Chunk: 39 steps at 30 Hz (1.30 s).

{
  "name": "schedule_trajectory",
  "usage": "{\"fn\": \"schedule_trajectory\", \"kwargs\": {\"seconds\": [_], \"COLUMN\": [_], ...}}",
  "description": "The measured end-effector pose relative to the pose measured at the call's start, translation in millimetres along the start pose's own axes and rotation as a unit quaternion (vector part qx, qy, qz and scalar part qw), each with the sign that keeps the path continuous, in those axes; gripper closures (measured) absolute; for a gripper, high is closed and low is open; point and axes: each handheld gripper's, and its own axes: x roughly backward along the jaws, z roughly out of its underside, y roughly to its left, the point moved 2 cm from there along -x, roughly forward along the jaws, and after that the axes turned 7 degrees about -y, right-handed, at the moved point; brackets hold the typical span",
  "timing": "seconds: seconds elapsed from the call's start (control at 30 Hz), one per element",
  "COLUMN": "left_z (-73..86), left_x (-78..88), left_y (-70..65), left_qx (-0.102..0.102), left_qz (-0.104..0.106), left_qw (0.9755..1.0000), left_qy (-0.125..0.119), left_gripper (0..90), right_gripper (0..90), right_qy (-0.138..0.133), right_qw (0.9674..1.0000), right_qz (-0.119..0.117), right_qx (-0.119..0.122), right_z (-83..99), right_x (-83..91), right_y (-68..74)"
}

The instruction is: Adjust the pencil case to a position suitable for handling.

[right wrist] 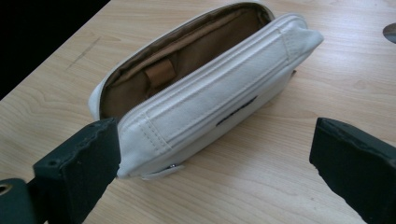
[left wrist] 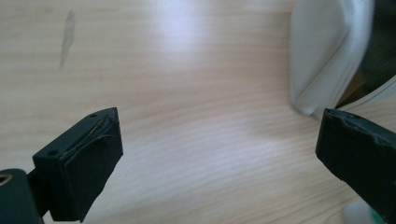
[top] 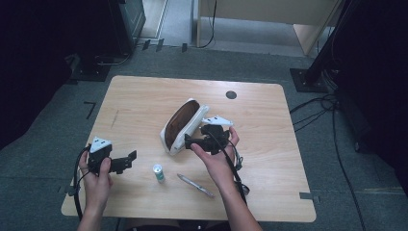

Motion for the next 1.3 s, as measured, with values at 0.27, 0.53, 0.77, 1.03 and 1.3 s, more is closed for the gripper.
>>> {"fn": "schedule_trajectory", "kwargs": {"seconds": [0.27, 0.53, 0.77, 1.03, 1.3], "left_z": [26.8, 46.7, 46.0, 46.0, 46.0], "left_x": [3.8, -12.5, -14.3, -14.4, -14.4], "left_y": [16.0, 21.2, 19.7, 19.9, 20.0], "left_qx": [-0.023, -0.051, -0.050, -0.051, -0.051], "left_qz": [-0.058, -0.086, -0.089, -0.088, -0.088], "left_qw": [0.9979, 0.9932, 0.9930, 0.9931, 0.9931], "left_qy": [0.017, 0.058, 0.059, 0.059, 0.059], "left_gripper": [0.0, 0.0, 0.0, 0.0, 0.0], "right_gripper": [0.0, 0.0, 0.5, 62.6, 83.3], "right_qy": [0.020, 0.035, 0.048, 0.030, 0.005], "right_qw": [0.9998, 0.9985, 0.9962, 0.9943, 0.9975], "right_qz": [0.004, 0.037, 0.071, 0.102, 0.066], "right_qx": [-0.010, -0.018, -0.017, 0.004, 0.024], "right_z": [-2.0, -5.1, -0.2, 1.0, -14.2], "right_x": [-16.3, -38.8, -55.0, -61.1, -55.7], "right_y": [7.9, 21.4, 29.5, 27.7, 6.5]}}
